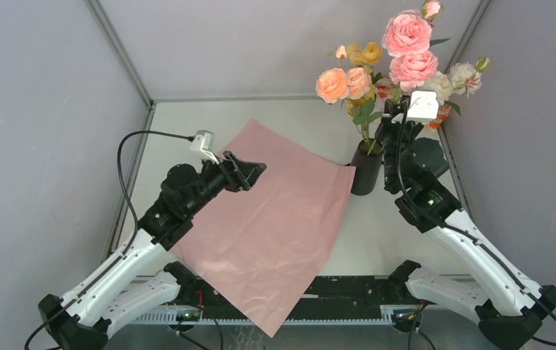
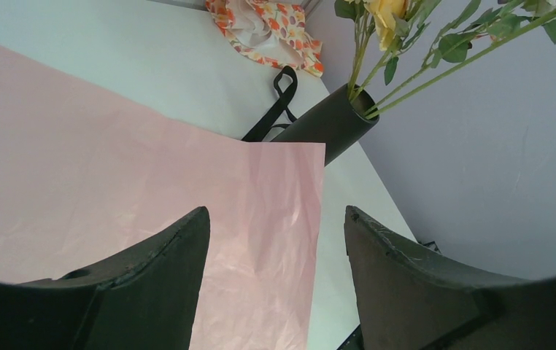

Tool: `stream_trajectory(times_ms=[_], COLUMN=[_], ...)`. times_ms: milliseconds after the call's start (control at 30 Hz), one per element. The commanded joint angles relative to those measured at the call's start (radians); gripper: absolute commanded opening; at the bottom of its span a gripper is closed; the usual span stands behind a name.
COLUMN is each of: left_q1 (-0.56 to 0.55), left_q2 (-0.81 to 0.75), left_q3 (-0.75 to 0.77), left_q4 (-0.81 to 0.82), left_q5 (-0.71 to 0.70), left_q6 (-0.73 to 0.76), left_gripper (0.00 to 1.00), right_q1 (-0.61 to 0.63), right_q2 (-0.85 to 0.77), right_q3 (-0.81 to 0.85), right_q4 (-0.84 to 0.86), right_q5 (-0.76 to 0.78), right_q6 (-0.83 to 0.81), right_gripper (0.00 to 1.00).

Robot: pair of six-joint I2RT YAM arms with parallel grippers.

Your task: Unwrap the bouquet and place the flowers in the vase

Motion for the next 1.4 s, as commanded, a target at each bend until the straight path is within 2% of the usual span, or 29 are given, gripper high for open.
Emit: stream_trajectory(times_ms=[0,767,1367], left_q1=[-0.005,-0.005,-0.006], left_q2=[0.005,0.024,0.039], left_q3=[0.005,-0.002,-0.015], left_q4=[0.046,0.046,0.046], left_q5=[-0.004,-0.015,-0.023], left_q6=[0.0,-0.008,-0.008], left_gripper=[0.73,0.73,0.72], right_q1=[-0.026,-0.056,-0.091], right_q2=[-0.01,0.011,0.022], right_q3=[-0.038,-0.269,-0.293], right_q4=[0.006,-0.021,-0.017], right_q5=[-0.035,-0.09,-0.024], right_q6=[0.095,0.296,0.264], right_gripper=[0.0,0.0,0.0])
